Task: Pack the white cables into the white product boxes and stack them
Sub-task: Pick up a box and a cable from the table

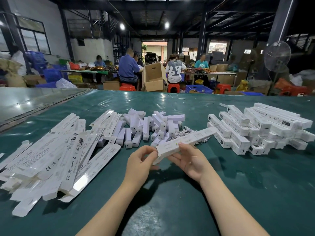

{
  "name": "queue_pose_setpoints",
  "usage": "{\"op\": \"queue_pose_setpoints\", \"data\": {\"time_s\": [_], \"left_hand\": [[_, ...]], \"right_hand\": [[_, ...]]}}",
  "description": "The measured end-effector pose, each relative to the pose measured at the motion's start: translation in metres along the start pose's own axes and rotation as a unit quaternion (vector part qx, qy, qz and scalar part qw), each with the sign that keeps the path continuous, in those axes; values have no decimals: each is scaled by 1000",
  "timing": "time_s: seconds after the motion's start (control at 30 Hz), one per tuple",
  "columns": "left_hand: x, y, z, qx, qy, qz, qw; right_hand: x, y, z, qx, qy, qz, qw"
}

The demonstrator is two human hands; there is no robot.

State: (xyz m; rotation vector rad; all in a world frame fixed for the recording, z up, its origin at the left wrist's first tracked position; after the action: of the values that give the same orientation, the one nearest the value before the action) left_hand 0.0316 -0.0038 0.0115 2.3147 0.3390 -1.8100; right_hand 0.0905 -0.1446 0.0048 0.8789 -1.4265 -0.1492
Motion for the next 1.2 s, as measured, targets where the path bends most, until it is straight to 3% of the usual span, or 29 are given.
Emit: {"op": "queue_pose_setpoints", "data": {"time_s": [0.1, 0.37, 0.7, 1.0, 1.2], "left_hand": [[0, -5, -2, -18, 0, 48, 999], [1, -10, -6, -44, 23, 21, 999], [0, 2, -1, 19, -4, 53, 998], [5, 8, -2, 74, -77, 132, 985], [0, 16, 2, 120, -82, 133, 980]], "right_hand": [[1, -1, 1, 30, -7, -33, 999], [-1, 7, 3, 56, -32, -18, 998], [0, 3, 1, 10, -53, -56, 997], [3, 9, 6, 60, -43, -40, 996], [2, 7, 4, 53, -39, -41, 997]]}}
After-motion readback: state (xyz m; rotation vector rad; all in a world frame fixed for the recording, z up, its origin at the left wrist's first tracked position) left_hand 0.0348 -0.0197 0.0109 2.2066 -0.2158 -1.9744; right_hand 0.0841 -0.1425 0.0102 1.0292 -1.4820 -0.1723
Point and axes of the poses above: each hand's wrist, its own z-axis away from the middle knuckle, its own y-axis out of the palm, x = y × z, the point moved 5 cm from there along -z, towards the middle knuckle, and after that the axes turned 3 degrees about -y, right-handed, at the moved point
